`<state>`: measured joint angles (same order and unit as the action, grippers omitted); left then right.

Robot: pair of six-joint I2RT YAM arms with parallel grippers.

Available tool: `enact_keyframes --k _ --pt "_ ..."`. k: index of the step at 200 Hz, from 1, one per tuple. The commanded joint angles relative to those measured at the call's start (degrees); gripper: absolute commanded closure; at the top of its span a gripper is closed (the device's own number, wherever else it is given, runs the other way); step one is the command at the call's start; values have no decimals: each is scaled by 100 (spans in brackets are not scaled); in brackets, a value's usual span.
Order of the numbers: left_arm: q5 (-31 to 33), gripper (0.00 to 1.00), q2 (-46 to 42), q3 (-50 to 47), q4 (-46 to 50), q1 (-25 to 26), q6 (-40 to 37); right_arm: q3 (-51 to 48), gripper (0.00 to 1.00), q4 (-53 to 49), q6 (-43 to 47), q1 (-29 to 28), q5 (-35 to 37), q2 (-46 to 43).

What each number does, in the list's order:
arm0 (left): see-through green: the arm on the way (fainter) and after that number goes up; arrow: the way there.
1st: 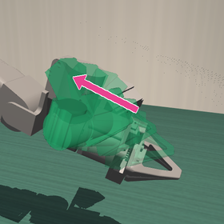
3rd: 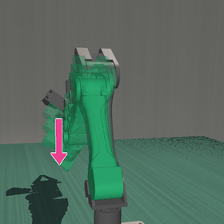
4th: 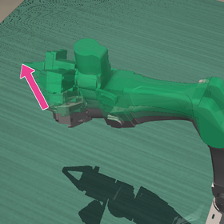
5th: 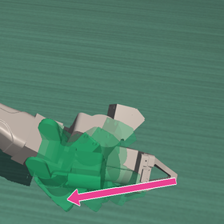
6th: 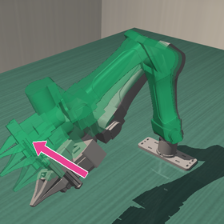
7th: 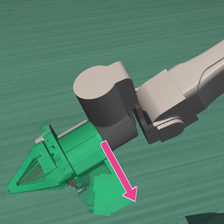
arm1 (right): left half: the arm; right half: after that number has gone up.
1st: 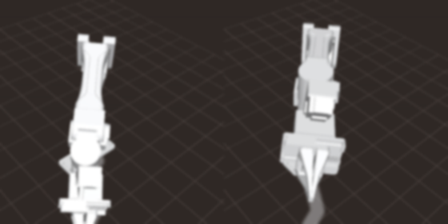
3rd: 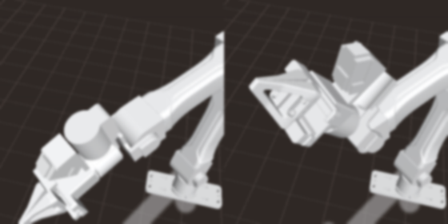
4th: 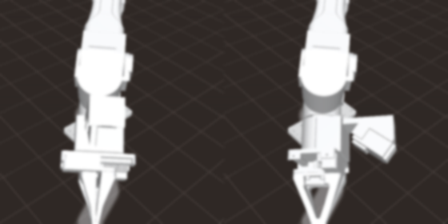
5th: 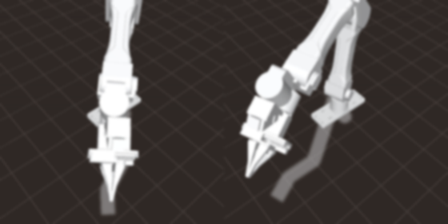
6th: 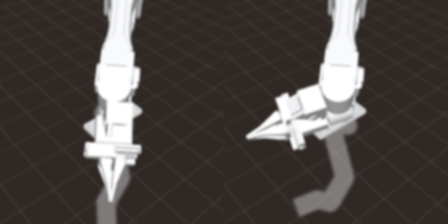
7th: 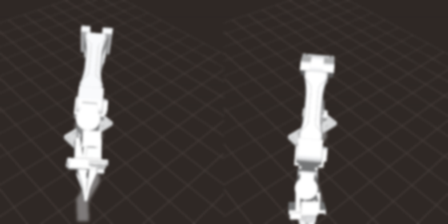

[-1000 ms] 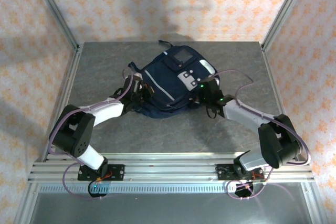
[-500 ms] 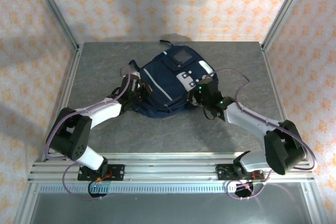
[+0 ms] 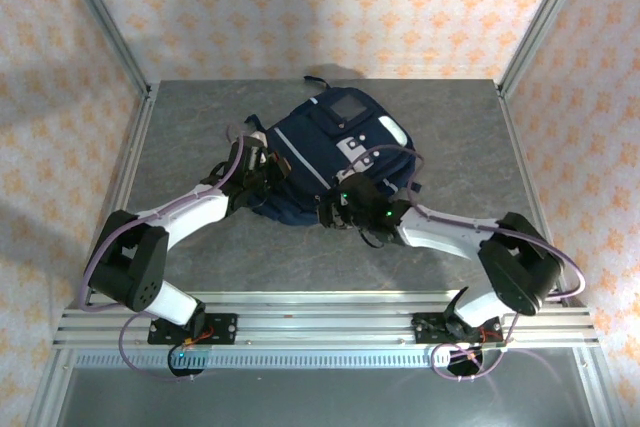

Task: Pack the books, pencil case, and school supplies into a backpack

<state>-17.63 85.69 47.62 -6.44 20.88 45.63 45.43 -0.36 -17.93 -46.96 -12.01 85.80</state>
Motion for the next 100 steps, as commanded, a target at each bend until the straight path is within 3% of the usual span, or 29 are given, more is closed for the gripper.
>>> enact_keyframes --k 1,13,31,55,100 --pt "-194 100 -228 227 -362 -23 94 387 54 224 45 -123 212 219" --pt "-217 100 -211 189 -406 -14 129 517 60 126 -3 -153 315 369" --pt "-224 100 -182 152 -444 -7 148 676 85 -84 -47 -156 470 581" --pt "-226 100 -175 134 -448 -7 131 652 100 -248 -105 -156 638 535" --pt "-305 100 -40 114 -620 50 217 1129 100 -497 38 -619 630 699"
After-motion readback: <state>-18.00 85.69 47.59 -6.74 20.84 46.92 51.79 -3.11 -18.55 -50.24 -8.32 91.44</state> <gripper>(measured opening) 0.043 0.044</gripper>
